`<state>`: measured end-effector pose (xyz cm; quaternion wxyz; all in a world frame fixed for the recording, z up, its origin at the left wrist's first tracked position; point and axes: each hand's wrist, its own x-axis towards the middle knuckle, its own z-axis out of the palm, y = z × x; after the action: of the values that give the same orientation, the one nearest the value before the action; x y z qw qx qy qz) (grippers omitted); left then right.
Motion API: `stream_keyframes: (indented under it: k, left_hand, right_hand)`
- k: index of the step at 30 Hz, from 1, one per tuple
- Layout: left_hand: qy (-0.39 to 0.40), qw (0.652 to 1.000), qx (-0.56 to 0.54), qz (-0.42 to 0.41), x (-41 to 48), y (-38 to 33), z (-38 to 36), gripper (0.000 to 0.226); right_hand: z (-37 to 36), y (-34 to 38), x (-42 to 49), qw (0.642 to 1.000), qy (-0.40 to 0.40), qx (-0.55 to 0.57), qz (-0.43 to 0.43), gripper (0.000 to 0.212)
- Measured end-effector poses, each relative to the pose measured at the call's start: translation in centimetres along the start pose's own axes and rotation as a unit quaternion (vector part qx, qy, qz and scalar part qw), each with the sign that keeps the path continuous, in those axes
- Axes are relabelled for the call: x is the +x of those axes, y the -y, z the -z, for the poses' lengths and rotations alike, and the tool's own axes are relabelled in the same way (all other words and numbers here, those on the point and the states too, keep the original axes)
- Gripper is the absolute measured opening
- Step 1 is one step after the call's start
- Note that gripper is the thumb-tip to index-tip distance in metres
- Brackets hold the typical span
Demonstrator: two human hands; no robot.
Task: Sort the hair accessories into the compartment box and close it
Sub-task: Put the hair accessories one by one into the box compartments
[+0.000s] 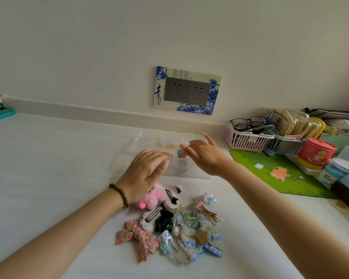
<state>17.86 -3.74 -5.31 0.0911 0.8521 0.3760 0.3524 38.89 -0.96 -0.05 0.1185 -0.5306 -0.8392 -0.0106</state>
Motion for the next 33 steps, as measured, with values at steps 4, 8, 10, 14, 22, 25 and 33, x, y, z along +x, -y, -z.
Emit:
stream_keyframes:
  k: [4,8,10,14,22,25,33]
  left_hand:
    - [0.001,1.0,0.001,-0.005,-0.2,0.0,0.2,0.078]
    - [-0.005,0.999,-0.038,-0.027,-0.9,-1.3,0.9,0.068]
    - [0.007,0.997,-0.073,-0.039,-1.4,-2.6,1.4,0.057]
    - [0.117,0.983,-0.138,0.004,-2.5,-5.3,1.5,0.04]
    - [0.201,0.978,-0.04,-0.046,-3.2,-7.0,0.5,0.048]
    - [0.19,0.98,-0.02,-0.049,-3.3,-6.8,0.3,0.051]
    - [0.096,0.98,-0.175,-0.02,-2.9,-6.7,0.0,0.018]
  right_hand:
    - [0.1,0.4,-0.8,0.999,0.01,-0.021,0.027,0.06]
    - [1.0,1.1,-3.3,0.994,-0.075,0.079,0.022,0.043]
    - [1.8,1.9,-5.8,0.974,-0.099,0.204,0.007,0.035]
    - [2.2,2.6,-11.4,0.969,0.007,0.247,-0.02,0.03]
    - [0.0,3.4,-15.9,0.972,0.06,0.197,-0.11,0.037]
    - [-0.7,3.7,-15.9,0.961,0.058,0.242,-0.119,0.031]
    - [-0.2,3.9,-14.7,0.835,0.019,0.539,-0.108,0.021]
